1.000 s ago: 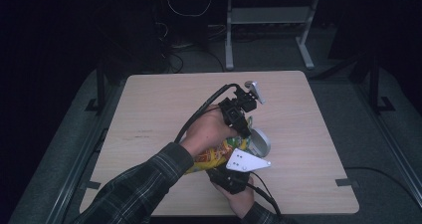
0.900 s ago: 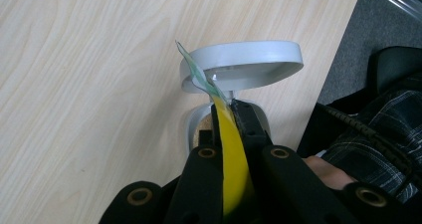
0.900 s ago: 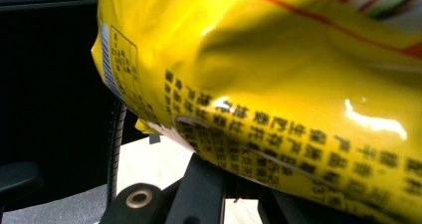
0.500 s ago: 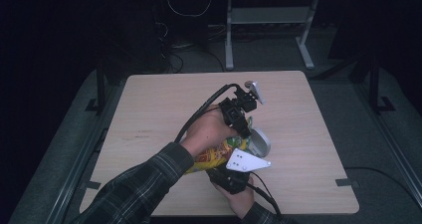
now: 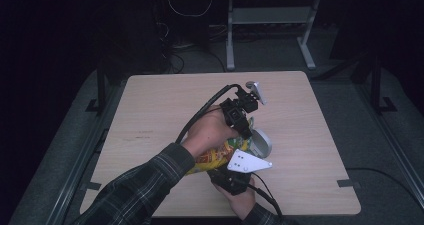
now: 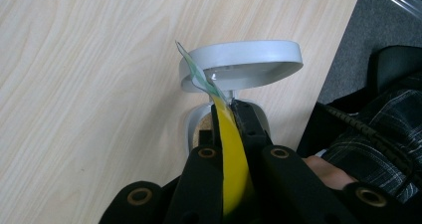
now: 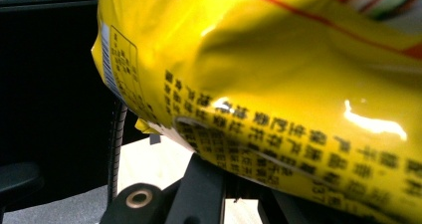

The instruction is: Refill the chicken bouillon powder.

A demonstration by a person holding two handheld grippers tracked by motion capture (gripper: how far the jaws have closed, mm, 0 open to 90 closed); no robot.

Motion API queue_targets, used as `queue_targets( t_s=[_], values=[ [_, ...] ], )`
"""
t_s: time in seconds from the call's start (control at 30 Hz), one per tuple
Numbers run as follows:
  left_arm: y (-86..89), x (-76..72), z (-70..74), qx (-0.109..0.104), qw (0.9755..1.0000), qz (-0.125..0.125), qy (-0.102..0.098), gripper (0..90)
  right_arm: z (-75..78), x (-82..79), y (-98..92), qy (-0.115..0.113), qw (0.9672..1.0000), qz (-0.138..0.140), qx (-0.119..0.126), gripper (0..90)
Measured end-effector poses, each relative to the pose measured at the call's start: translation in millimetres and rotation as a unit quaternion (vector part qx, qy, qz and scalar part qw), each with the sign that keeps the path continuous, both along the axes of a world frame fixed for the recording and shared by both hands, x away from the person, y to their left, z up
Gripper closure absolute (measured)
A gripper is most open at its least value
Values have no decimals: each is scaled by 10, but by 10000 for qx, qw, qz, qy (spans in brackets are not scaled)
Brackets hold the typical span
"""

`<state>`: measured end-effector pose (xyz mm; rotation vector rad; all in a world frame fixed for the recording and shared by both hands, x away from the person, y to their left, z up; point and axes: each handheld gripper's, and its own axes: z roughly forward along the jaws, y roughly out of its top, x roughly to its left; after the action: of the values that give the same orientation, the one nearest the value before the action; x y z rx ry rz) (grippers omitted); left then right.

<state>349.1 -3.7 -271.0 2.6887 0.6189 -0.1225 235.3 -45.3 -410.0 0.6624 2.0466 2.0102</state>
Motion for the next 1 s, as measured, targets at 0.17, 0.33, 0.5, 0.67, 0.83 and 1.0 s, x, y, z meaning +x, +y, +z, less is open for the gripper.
queue_targets(
  t_s=[0.17, 0.33, 0.5, 0.67, 0.83, 1.0],
  values=[
    [0, 1, -1, -1, 10000, 1, 4, 899, 0, 1, 0, 0, 10000, 2, -2, 900],
    [-4, -4, -2, -14, 10000, 24, 0, 899, 1, 1, -1, -5, 10000, 0, -1, 900],
    [-3, -1, -1, -1, 10000, 11, 0, 899, 1, 1, 0, -2, 10000, 1, 1, 900],
    [-9, -4, -3, -13, 10000, 38, -2, 900, 0, 2, -2, 5, 10000, 0, 7, 900],
    [-12, -6, -2, -5, 10000, 49, 6, 899, 1, 3, -3, 7, 10000, 1, 11, 900],
    [-12, -4, -3, -1, 10000, 40, -5, 899, 1, 2, -3, 12, 10000, 3, 14, 900]
  ],
)
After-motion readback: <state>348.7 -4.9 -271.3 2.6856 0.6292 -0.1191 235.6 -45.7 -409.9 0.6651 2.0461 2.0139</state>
